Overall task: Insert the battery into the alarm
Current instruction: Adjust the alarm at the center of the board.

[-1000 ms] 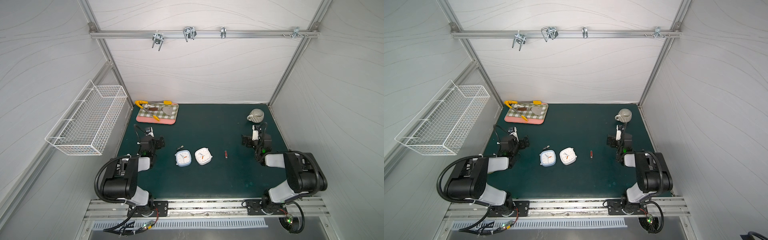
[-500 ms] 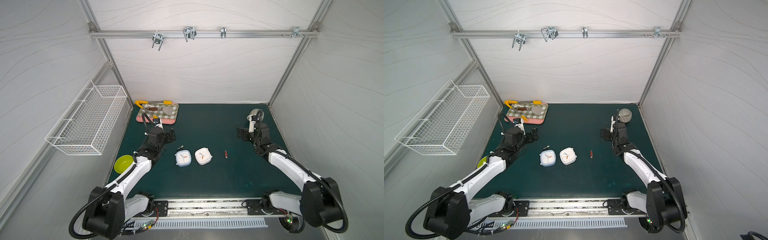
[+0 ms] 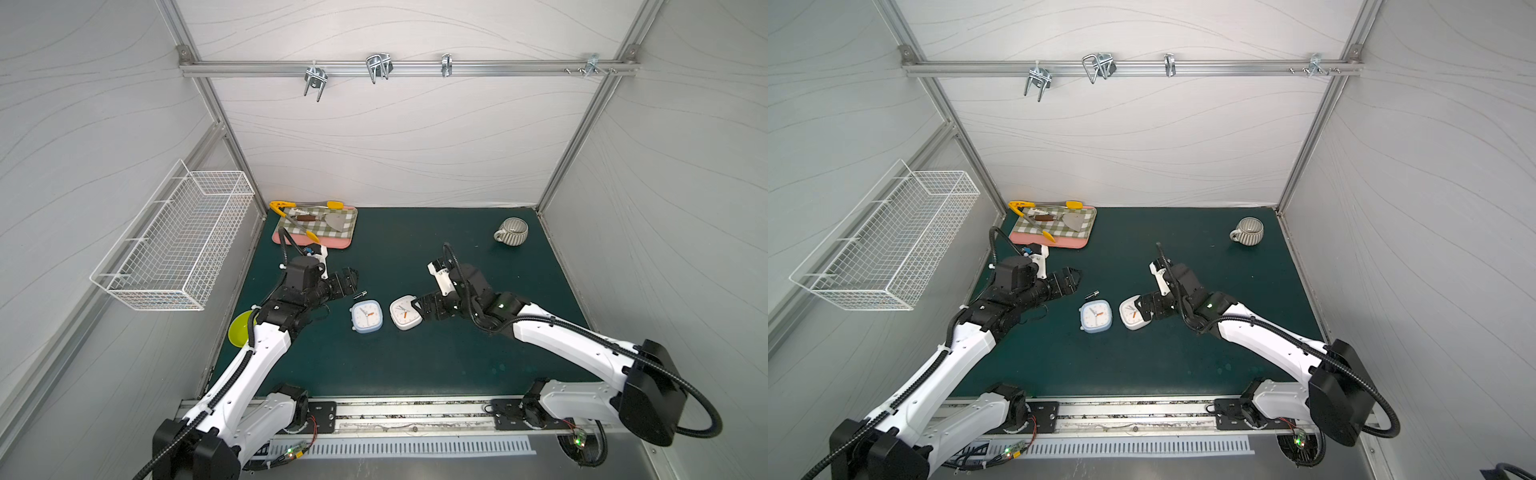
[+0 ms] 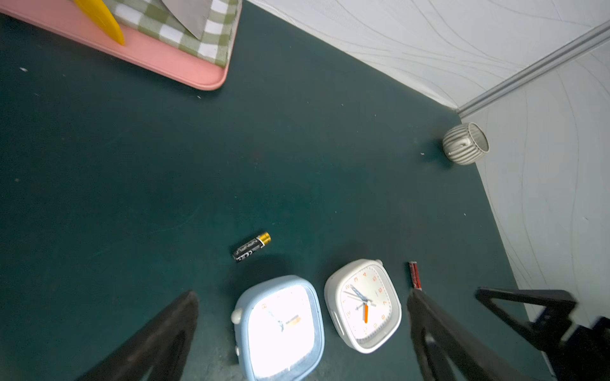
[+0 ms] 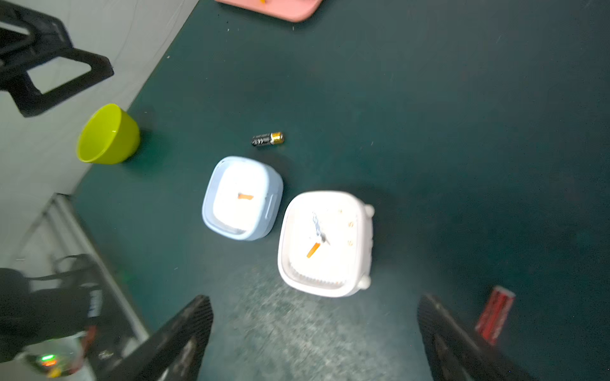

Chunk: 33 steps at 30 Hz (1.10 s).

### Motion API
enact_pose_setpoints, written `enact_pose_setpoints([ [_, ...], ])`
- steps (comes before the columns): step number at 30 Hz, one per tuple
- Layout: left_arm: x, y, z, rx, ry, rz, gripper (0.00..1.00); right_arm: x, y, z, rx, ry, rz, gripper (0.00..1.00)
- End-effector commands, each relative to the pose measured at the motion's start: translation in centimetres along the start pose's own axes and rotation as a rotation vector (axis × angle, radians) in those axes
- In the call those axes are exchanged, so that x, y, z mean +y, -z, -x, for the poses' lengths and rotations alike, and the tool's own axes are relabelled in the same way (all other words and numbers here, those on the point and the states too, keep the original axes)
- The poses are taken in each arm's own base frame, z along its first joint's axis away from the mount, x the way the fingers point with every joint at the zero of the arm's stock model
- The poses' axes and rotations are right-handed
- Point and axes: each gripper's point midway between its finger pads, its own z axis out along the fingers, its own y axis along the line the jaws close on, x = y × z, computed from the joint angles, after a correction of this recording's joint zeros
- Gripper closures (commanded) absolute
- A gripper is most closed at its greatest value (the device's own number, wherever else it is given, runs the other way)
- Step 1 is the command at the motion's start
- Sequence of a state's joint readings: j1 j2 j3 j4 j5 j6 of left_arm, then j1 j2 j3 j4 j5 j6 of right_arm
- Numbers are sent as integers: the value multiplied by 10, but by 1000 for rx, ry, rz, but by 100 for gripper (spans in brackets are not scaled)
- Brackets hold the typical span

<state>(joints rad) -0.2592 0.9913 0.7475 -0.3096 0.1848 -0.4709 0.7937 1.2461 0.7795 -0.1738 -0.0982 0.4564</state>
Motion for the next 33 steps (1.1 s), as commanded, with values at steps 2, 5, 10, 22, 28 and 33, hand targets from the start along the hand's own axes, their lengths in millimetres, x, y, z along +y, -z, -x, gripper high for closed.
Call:
enact_pose_setpoints([
  [2, -21, -13, -13, 94, -23, -52, 0, 9, -7, -30, 97, -369, 259, 5],
  [5, -32, -25, -22, 135, -50, -70, 0, 2, -14, -32, 98, -441, 304, 6],
  [10, -45, -35, -32, 173, -80, -88, 0, -12, -29, -41, 106, -493, 312, 10],
  [22, -45, -33, -35, 172, -98, -86, 0, -28, -79, -50, 170, -561, 376, 20],
  [28, -42, -32, -36, 167, -109, -70, 0, -24, -96, -54, 194, -605, 463, 29],
  [33, -41, -32, -37, 170, -112, -69, 0, -22, -101, -53, 194, -628, 502, 44],
])
